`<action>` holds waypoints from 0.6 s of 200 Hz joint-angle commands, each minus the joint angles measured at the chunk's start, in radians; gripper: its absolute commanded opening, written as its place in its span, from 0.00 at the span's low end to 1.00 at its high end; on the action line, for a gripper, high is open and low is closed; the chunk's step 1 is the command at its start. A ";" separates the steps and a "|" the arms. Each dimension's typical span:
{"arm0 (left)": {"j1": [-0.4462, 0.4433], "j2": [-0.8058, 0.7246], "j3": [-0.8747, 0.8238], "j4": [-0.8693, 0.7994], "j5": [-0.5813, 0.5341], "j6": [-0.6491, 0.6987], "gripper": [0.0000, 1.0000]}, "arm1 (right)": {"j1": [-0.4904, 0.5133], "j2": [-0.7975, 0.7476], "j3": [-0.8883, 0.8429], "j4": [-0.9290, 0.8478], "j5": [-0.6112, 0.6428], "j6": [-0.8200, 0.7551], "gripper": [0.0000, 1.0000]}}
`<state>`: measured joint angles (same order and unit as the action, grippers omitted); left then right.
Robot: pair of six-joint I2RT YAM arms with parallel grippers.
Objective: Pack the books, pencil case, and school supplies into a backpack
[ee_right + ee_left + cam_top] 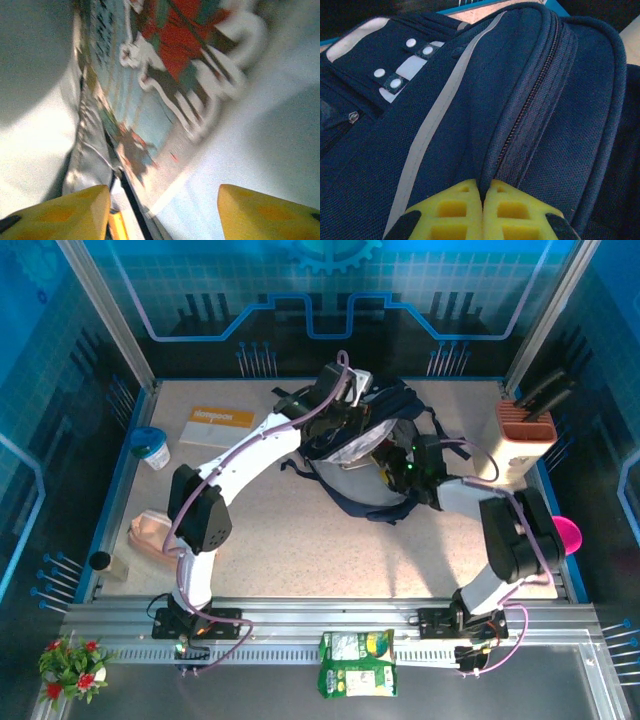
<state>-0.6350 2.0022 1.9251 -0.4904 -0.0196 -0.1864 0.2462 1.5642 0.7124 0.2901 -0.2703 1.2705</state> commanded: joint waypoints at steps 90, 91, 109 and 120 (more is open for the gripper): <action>0.042 -0.142 -0.293 0.163 0.149 -0.188 0.58 | -0.071 -0.685 -0.110 -0.655 0.249 -0.389 0.92; 0.044 -0.143 -0.297 0.165 0.149 -0.190 0.59 | -0.071 -0.685 -0.107 -0.658 0.249 -0.392 0.92; 0.080 -0.175 -0.375 0.207 0.138 -0.234 0.71 | -0.072 -0.673 -0.068 -0.682 0.250 -0.441 0.96; 0.115 -0.194 -0.419 0.216 0.117 -0.257 0.79 | -0.072 -0.657 -0.048 -0.682 0.238 -0.467 0.99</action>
<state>-0.5854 1.8809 1.5841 -0.3374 0.1032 -0.3668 0.1864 0.8886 0.5983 -0.3164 -0.0494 0.9066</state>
